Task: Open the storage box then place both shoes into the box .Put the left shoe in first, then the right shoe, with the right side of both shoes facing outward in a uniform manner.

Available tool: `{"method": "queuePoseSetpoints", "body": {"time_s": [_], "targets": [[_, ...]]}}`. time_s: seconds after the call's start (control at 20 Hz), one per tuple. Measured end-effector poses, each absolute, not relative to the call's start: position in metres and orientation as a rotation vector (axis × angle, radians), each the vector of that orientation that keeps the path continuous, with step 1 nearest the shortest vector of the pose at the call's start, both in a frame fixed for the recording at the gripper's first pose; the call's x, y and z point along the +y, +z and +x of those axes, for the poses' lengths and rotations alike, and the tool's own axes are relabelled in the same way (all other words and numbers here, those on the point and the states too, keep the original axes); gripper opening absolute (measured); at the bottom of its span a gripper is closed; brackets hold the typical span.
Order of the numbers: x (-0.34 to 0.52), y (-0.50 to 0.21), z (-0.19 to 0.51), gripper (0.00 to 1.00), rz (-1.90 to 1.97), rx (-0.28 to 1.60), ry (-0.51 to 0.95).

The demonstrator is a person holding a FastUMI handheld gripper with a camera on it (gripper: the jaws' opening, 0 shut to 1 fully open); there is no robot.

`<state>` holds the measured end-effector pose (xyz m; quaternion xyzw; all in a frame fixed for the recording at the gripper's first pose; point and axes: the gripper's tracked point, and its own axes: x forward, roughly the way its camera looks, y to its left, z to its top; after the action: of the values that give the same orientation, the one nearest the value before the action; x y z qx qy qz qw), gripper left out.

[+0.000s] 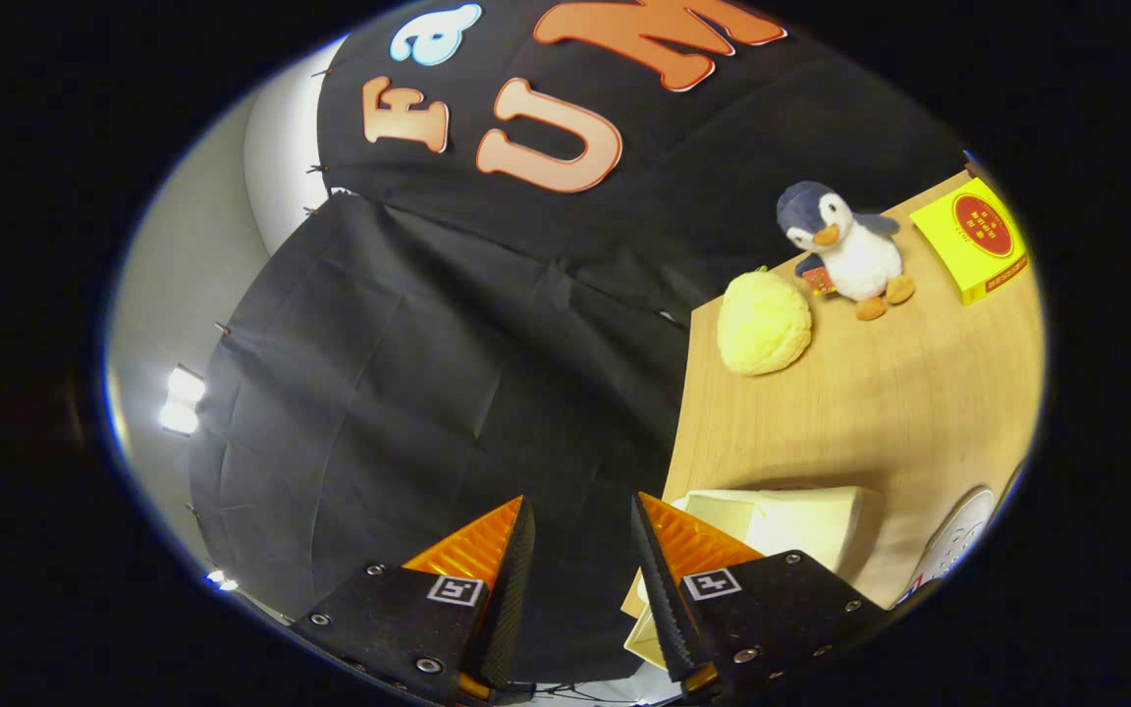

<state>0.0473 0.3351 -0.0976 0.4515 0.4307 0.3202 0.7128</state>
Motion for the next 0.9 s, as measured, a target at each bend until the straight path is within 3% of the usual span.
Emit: {"method": "queuePoseSetpoints", "body": {"time_s": [0.45,0.9], "targets": [[0.249,-0.153,0.053,0.59,0.874,0.998,0.593],[0.178,-0.251,-0.059,0.6,0.548,1.211,0.556]]}}
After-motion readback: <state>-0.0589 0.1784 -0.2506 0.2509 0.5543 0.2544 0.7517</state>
